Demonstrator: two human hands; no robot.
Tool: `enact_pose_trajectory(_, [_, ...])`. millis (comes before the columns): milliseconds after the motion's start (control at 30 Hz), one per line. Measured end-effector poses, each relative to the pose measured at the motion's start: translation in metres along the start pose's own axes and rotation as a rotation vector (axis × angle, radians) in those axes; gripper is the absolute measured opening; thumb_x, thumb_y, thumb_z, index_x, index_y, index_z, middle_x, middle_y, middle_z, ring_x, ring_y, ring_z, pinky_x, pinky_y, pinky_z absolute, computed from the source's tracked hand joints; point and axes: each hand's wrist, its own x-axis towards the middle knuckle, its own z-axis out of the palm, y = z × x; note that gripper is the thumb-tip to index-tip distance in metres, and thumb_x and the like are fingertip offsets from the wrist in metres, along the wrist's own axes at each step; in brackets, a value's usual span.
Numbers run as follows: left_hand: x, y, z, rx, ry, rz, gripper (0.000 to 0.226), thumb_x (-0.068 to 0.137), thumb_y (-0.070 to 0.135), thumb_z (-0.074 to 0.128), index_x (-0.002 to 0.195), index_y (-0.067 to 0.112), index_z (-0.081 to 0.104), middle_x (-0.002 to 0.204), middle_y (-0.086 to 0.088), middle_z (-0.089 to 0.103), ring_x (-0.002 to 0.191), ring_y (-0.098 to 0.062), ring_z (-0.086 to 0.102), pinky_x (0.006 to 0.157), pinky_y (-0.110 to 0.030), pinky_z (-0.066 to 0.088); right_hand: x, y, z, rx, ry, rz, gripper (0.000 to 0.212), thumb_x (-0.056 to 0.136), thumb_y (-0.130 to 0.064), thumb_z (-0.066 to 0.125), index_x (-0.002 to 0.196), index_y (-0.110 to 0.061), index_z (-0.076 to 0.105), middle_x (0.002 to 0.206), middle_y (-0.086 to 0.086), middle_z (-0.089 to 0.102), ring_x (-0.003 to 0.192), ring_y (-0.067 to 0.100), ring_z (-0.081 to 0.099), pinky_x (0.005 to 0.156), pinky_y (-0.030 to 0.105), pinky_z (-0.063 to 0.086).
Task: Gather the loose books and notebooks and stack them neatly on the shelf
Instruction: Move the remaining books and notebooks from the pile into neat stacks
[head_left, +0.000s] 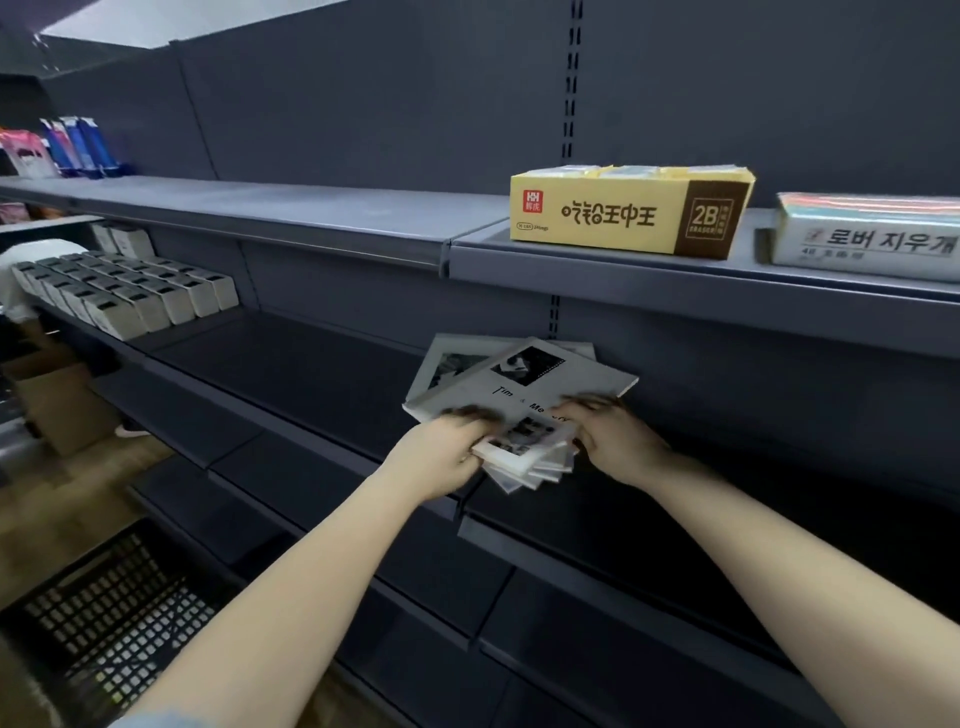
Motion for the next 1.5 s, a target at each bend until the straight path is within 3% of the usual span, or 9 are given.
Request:
enact_pose_trajectory(233, [0.008,0.058,-0.001,0.406,-0.017,-0.065,0.03,0.085,0.013,0.059,0.114,0.009,0.058,0.101,-0.007,0.068,0.09,-0.024,0.066,0.065,-0.03,0.045,-0.05,-0.037,-0.006,0.076,0.168,-0.108,0.047,0.081,-0.015,0.063,0.128,-0.014,0.057,0.137,0.003,0.052,0.13,0.022,0.044,0.112,0.033,0.03])
enact_pose_trajectory(367, [0.008,0.078,0.001,0.447,0.15,0.083,0.042,0.031,0.038,0.092,0.047,0.016,0.059,0.037,0.002,0.052,0.03,-0.014,0.051,0.034,-0.011,0.027,-0.064,-0.049,-0.006,-0.213,0.253,-0.09,0.049,0.051,-0.013,0.083,0.099,-0.018,0.073,0.102,0.0,0.072,0.08,0.021,0.071,0.064,0.031,0.056])
enact_pose_trajectory(500, [-0.007,0.086,0.023,0.291,0.181,0.226,0.031,0.074,0.045,0.064,0.058,0.018,0.064,0.056,0.005,0.064,0.055,-0.015,0.064,0.043,-0.018,0.039,-0.071,-0.035,-0.002,-0.321,0.074,0.053,0.06,0.084,-0.01,0.057,0.14,-0.023,0.042,0.152,0.004,0.031,0.131,0.024,0.043,0.1,0.035,0.038])
enact_pose_trajectory(600, [-0.014,0.084,0.031,0.242,0.084,0.244,0.029,0.07,0.029,0.06,0.09,0.012,0.071,0.09,-0.002,0.072,0.086,-0.023,0.068,0.073,-0.03,0.055,-0.081,-0.027,-0.001,-0.362,-0.075,0.13,0.065,0.094,-0.013,0.039,0.151,-0.025,0.012,0.157,0.001,0.016,0.142,0.021,0.017,0.111,0.034,0.022])
enact_pose_trajectory(733, [-0.017,0.08,0.029,0.269,-0.067,0.09,0.08,0.066,0.0,0.071,0.14,0.006,0.04,0.143,-0.016,0.042,0.135,-0.031,0.036,0.113,-0.041,0.024,-0.094,-0.021,0.003,-0.423,-0.072,0.13,0.069,0.092,-0.006,0.036,0.152,-0.016,0.003,0.158,0.008,0.012,0.142,0.025,0.015,0.11,0.036,0.019])
enact_pose_trajectory(833, [-0.015,0.086,0.033,0.319,-0.037,0.116,0.092,0.03,-0.004,0.084,0.119,0.0,0.062,0.118,-0.021,0.063,0.11,-0.033,0.061,0.094,-0.044,0.047,-0.104,-0.012,0.005,-0.394,-0.057,0.1,0.071,0.09,0.002,0.035,0.151,-0.009,0.0,0.159,0.009,0.001,0.146,0.025,0.001,0.116,0.035,0.001])
enact_pose_trajectory(933, [-0.01,0.099,0.045,0.314,0.065,0.209,0.067,0.041,-0.008,0.063,0.107,-0.001,0.069,0.105,-0.02,0.069,0.097,-0.032,0.068,0.082,-0.046,0.053,-0.119,0.001,0.002,-0.374,-0.06,0.071,0.072,0.089,0.01,0.032,0.15,-0.008,-0.002,0.158,0.01,-0.005,0.146,0.025,-0.007,0.113,0.032,-0.012])
enact_pose_trajectory(1233, [0.015,0.179,0.07,0.204,0.162,0.431,0.057,0.069,0.001,0.027,0.104,0.002,0.071,0.104,-0.016,0.07,0.096,-0.03,0.069,0.081,-0.044,0.056,-0.193,0.057,-0.02,-0.441,0.115,0.234,0.066,0.054,0.015,0.046,0.115,0.001,0.065,0.117,0.02,0.064,0.106,0.037,0.063,0.091,0.044,0.042])
enact_pose_trajectory(1500, [0.037,0.281,0.082,0.032,0.153,0.594,0.071,0.043,-0.013,0.074,0.113,-0.003,0.065,0.113,-0.02,0.066,0.105,-0.037,0.063,0.092,-0.048,0.047,-0.287,0.089,-0.067,-0.581,0.169,0.445,0.06,0.063,0.01,0.036,0.114,0.002,0.065,0.114,0.021,0.066,0.103,0.034,0.065,0.088,0.044,0.049])
